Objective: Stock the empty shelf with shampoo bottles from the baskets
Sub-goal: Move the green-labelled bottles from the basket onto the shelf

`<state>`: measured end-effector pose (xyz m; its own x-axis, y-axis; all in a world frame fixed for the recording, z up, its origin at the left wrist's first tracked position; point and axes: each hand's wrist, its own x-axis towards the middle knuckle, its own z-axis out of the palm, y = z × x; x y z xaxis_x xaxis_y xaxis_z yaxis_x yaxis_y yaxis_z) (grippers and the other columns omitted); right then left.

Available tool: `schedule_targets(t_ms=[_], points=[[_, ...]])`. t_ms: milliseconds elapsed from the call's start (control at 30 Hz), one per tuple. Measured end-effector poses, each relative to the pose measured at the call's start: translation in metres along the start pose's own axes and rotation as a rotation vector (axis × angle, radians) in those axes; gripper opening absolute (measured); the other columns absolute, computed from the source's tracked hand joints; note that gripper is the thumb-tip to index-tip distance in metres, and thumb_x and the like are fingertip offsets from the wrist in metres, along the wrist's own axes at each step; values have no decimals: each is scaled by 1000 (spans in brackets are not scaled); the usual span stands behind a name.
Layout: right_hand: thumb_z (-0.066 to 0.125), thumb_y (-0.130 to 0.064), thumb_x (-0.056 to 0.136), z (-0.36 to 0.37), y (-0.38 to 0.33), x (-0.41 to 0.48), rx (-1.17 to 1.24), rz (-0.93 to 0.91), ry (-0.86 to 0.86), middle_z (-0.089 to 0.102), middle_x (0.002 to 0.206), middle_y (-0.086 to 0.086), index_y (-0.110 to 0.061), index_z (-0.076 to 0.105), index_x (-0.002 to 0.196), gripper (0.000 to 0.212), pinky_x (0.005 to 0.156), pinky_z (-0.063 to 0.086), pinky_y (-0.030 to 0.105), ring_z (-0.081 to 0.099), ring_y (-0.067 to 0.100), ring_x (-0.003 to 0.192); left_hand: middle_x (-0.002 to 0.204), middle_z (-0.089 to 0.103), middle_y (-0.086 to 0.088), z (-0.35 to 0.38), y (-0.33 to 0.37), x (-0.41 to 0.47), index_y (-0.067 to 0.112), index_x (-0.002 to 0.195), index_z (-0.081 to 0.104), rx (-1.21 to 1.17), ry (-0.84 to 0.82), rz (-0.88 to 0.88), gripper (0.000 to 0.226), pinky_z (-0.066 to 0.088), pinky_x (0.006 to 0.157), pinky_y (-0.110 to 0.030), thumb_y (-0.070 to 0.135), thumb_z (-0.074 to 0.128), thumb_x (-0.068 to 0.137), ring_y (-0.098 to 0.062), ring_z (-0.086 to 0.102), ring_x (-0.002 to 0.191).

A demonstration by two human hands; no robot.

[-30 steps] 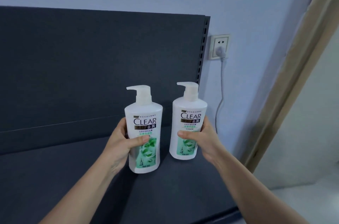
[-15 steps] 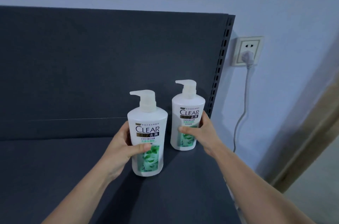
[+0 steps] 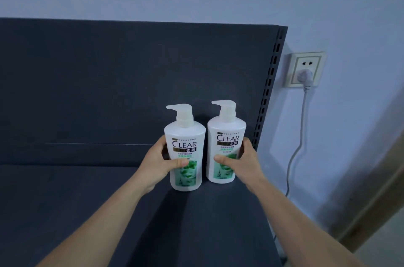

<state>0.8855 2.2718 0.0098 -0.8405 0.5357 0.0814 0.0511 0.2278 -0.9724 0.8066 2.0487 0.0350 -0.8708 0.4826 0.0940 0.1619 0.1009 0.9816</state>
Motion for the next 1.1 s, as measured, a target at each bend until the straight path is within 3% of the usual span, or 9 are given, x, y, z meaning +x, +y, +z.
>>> schedule_targets(t_ms=[200, 367, 500, 667, 800, 867, 967, 1100], points=[[93, -21, 60, 1, -1, -2, -1, 4, 10, 68, 104, -9, -22, 52, 109, 63, 91, 55, 40, 64, 12, 102, 114, 66, 11, -2, 1, 17, 29, 126, 51, 149, 24, 40, 63, 46, 94, -30, 7, 80, 74, -3, 55, 114], [93, -21, 61, 2, 1, -3, 2, 3, 23, 69, 104, -9, -24, 54, 108, 62, 90, 55, 37, 64, 12, 102, 123, 55, 6, -4, -7, 20, 39, 121, 50, 227, 81, 55, 62, 45, 99, -36, 16, 82, 73, -10, 52, 117], [93, -21, 62, 3, 2, -5, 5, 2, 33, 69, 105, -10, -24, 54, 110, 62, 91, 54, 37, 63, 11, 102, 124, 58, 6, -4, -10, 20, 38, 124, 49, 251, 83, 63, 65, 47, 100, -43, 22, 83, 71, -12, 55, 117], [91, -25, 64, 4, 1, -7, -30, 2, 32, 68, 104, -11, -27, 52, 107, 59, 91, 54, 37, 62, 9, 101, 125, 53, 6, 2, -1, 13, 34, 124, 47, 319, 97, 72, 57, 45, 97, -34, 21, 78, 78, -11, 52, 114], [88, -33, 68, 4, 0, -12, -145, -1, 33, 62, 111, -10, -26, 49, 115, 61, 90, 52, 35, 59, 12, 106, 107, 53, 4, 9, 6, 1, 24, 121, 55, 634, 173, 84, 39, 39, 79, -25, 36, 68, 86, -11, 52, 97], [87, -35, 68, 3, 3, -18, -237, -9, 35, 57, 124, -6, -25, 45, 130, 75, 98, 49, 40, 54, 15, 116, 103, 53, 0, 12, 8, -5, 18, 117, 56, 876, 160, 37, 36, 40, 75, -26, 41, 61, 89, -15, 52, 92], [83, -30, 74, -4, 5, -32, -397, 14, 34, 44, 141, 2, -20, 29, 149, 93, 107, 42, 42, 45, 21, 131, 96, 58, -4, 13, 11, -12, 10, 104, 61, 1186, 46, -33, 31, 45, 71, -30, 39, 56, 94, -19, 55, 86], [75, -33, 83, -15, 9, -54, -638, 62, 27, 34, 154, 3, -18, 23, 153, 89, 109, 38, 38, 37, 22, 140, 90, 56, -4, 19, 17, -24, 10, 100, 60, 1312, -116, -7, 24, 42, 64, -31, 33, 55, 95, -21, 54, 80]])
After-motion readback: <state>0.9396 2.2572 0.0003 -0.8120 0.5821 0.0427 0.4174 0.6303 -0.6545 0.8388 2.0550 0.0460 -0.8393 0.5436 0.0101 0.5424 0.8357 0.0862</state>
